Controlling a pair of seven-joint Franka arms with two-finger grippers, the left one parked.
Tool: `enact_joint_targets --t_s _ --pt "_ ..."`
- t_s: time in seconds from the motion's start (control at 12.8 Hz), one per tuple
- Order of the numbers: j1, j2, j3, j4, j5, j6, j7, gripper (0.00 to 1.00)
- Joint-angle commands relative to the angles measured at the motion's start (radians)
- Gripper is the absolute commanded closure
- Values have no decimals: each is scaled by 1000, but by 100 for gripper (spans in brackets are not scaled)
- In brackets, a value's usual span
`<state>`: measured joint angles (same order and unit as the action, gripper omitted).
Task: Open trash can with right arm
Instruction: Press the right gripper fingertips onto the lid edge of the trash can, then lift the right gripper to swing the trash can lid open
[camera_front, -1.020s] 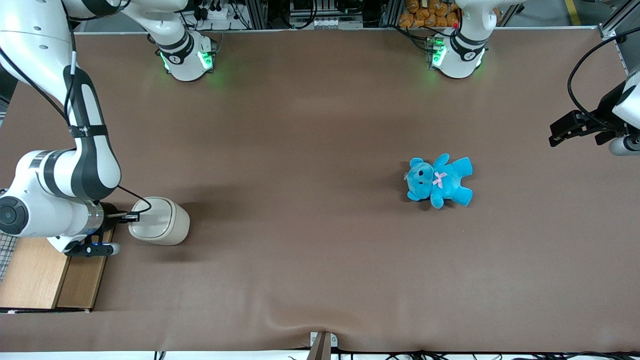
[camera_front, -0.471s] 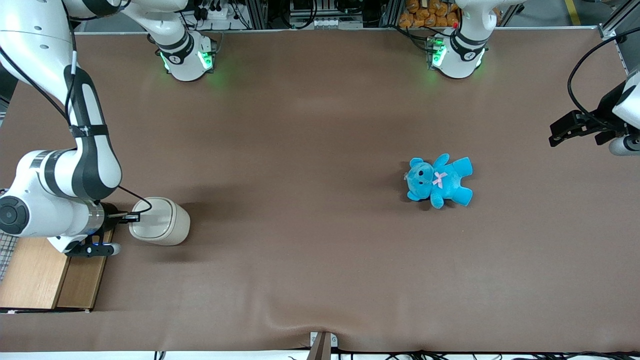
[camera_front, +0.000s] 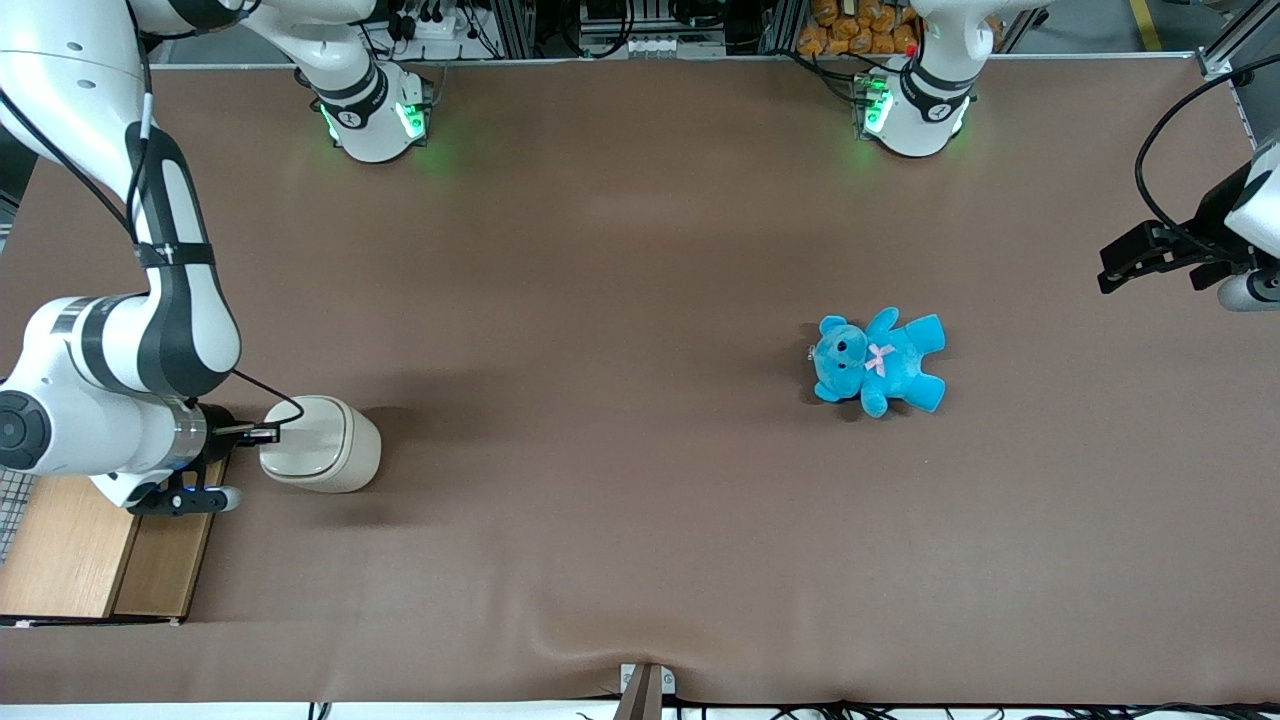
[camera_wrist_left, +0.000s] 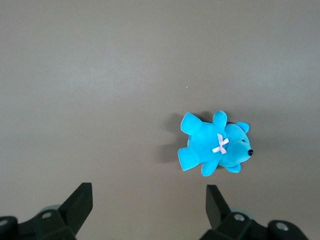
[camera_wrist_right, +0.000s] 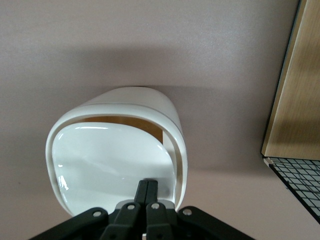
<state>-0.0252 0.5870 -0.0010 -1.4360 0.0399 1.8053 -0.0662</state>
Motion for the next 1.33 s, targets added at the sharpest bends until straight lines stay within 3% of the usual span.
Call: enact_joint_targets --t_s 0.0,0.08,0.16,0.39,0.86,1.25 --pt "1 -4 1 71 5 -98 5 99" --pt "1 -4 1 90 5 -113 5 38" --pt "1 -7 1 98 6 -118 0 0" --pt "-4 -9 3 124 6 -121 -6 0" --pt "-1 -15 6 258 6 -274 3 0" --pt "1 -99 0 258 9 -290 3 0"
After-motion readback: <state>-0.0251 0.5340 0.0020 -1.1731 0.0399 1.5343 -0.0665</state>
